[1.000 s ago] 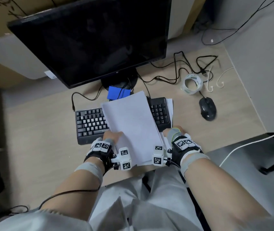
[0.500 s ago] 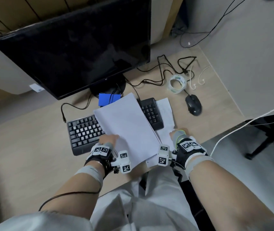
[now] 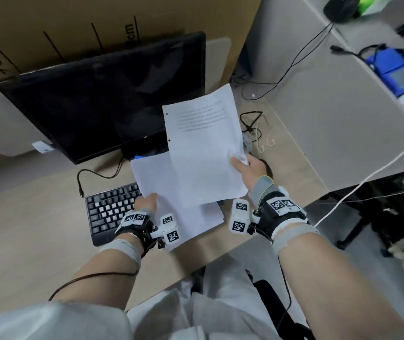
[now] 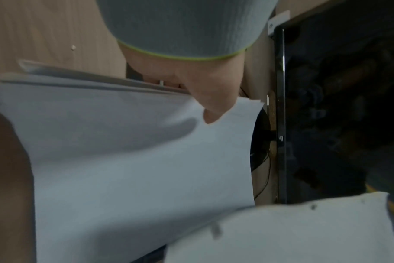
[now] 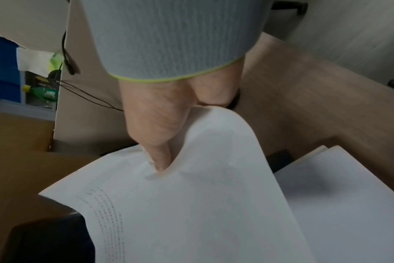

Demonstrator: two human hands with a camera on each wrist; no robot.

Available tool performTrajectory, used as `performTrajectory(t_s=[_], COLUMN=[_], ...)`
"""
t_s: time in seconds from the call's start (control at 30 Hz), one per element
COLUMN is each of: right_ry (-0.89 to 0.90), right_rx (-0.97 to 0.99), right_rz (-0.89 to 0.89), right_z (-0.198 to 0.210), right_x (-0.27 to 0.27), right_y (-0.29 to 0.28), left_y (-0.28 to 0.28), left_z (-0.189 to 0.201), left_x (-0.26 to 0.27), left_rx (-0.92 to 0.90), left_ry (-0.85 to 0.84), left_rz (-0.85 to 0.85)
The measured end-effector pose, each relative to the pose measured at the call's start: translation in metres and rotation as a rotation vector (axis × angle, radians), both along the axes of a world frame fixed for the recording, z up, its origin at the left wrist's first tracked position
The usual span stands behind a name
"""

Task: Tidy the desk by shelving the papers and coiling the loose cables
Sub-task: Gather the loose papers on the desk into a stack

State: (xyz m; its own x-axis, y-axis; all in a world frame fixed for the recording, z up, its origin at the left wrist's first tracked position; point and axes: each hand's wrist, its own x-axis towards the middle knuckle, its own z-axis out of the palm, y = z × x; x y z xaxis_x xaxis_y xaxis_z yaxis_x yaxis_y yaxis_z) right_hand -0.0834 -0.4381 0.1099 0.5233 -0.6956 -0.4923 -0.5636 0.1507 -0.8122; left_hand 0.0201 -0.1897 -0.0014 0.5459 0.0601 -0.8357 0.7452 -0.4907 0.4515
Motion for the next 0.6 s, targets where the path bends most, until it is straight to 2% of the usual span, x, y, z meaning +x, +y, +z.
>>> performTrajectory(t_s=[0.07,0.13,0.27,0.4,0.5,0.6], right_ry=[0.051,0.126,0.276,0.461,0.649,0.684], right_rx=[-0.026,-0.035,0.034,0.077,-0.036,-0.100], right_rz=[0.037,0.077,0.191,0.346,0.463,0.388], right_z=[-0.006,-0.016,-0.049,-0.076,-0.093,-0.096], right_x=[0.005,0.006,0.008,0.015,0.021,0.023], right_y=[0.007,0.016,0.043,0.069,0.082,0.084], left_y=[0.005,0.008,0.020,0.031,0.029,0.028], left_z=[0.001,0.026,0.042,0.001,0.001,0.003], left_x=[-0.001,-0.007,-0.008,-0.007,-0.008,-0.011], left_rx=[-0.132,-0.272,-0.365,-0.274,-0.200,-0.143], left_ry=[0.036,0.042,0.052,0.084,0.009,-0.046], left_rz=[0.168,0.264,0.207,0.146,0.073,-0.003])
